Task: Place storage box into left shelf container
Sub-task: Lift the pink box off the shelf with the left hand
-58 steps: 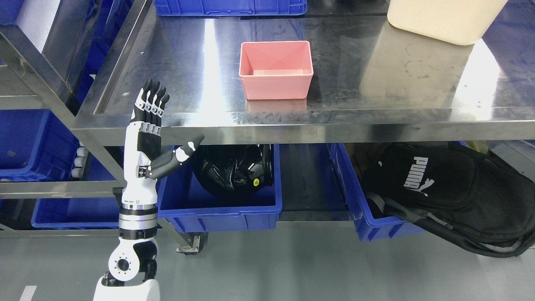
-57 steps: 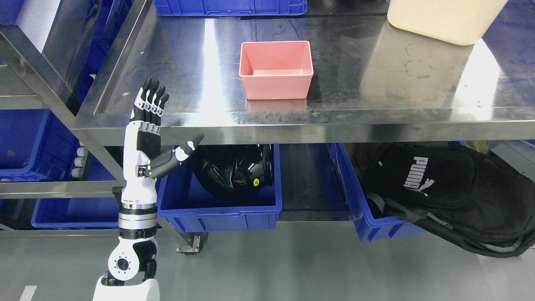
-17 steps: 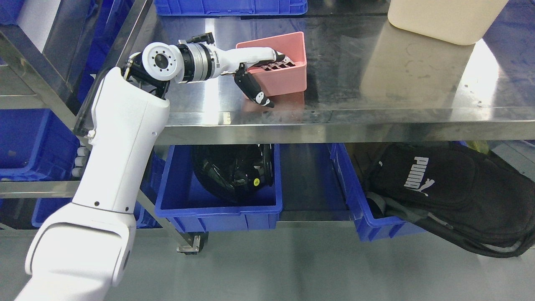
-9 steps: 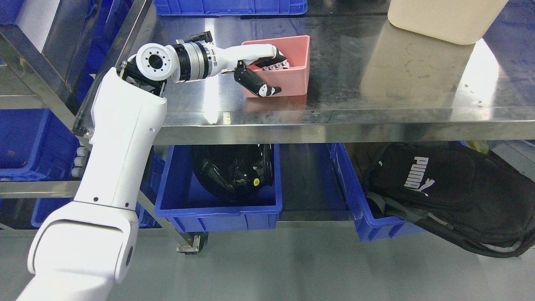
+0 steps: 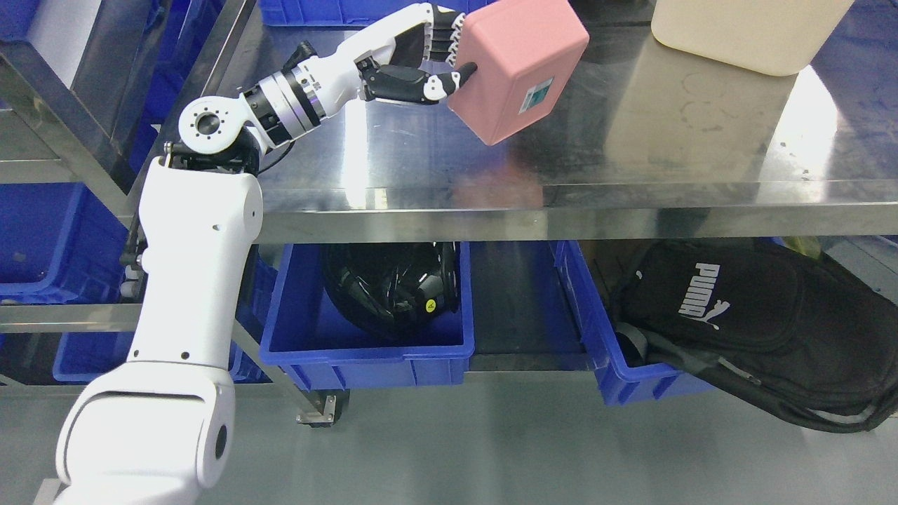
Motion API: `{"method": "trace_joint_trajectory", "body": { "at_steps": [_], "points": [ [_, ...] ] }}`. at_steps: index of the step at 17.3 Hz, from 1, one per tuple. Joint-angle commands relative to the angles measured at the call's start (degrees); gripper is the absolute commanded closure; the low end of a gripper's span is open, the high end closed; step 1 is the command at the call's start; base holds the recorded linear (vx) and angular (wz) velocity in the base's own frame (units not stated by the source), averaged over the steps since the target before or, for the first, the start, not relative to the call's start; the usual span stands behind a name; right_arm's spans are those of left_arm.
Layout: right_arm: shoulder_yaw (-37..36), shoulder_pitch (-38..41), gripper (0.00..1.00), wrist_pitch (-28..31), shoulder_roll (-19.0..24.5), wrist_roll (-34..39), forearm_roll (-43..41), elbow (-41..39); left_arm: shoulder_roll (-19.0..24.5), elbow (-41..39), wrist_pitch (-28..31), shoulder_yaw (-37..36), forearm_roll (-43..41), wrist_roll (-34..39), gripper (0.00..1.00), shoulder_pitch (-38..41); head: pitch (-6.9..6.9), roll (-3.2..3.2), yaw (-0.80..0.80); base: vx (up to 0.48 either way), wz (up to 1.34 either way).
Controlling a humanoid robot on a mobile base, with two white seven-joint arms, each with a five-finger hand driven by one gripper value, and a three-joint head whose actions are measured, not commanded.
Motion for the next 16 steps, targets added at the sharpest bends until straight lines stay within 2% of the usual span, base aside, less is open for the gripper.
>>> {"method": "trace_joint_trajectory", "body": {
  "at_steps": [1,3,5,8,9,11,16],
  "points": [
    [-0.3,0.5,0.0,0.0,-1.0,0.0,0.1,-1.0,0.7,-15.2,-1.5,5.7,19.8,3.1,1.0,8.8,0.0,0.0,0.0,0.0,0.0],
    [-0.3,0.5,0.0,0.0,-1.0,0.0,0.1,-1.0,0.7,-22.6,-5.0,2.7,23.4,7.1,0.99,14.6,0.0,0.0,0.0,0.0,0.0],
    [-0.3,0.5,0.0,0.0,-1.0,0.0,0.1,-1.0,0.7,-26.4,-10.9,-2.5,23.4,10.3,0.99,22.9,0.0,0.0,0.0,0.0,0.0],
    [-0.3,0.5,0.0,0.0,-1.0,0.0,0.1,-1.0,0.7,-30.1,-21.6,-11.4,23.3,22.5,0.99,32.0,0.0,0.0,0.0,0.0,0.0],
    [-0.3,0.5,0.0,0.0,-1.0,0.0,0.1,-1.0,0.7,-31.8,-23.4,-13.9,23.3,25.0,0.99,34.1,0.0,0.0,0.0,0.0,0.0],
    [-0.3,0.5,0.0,0.0,-1.0,0.0,0.1,-1.0,0.7,-34.2,-24.3,-16.3,23.2,25.5,0.99,37.4,0.0,0.0,0.0,0.0,0.0],
    [-0.3,0.5,0.0,0.0,-1.0,0.0,0.1,-1.0,0.7,-35.8,-25.2,-16.0,23.1,25.2,0.99,42.7,0.0,0.0,0.0,0.016,0.11]
  ]
}}
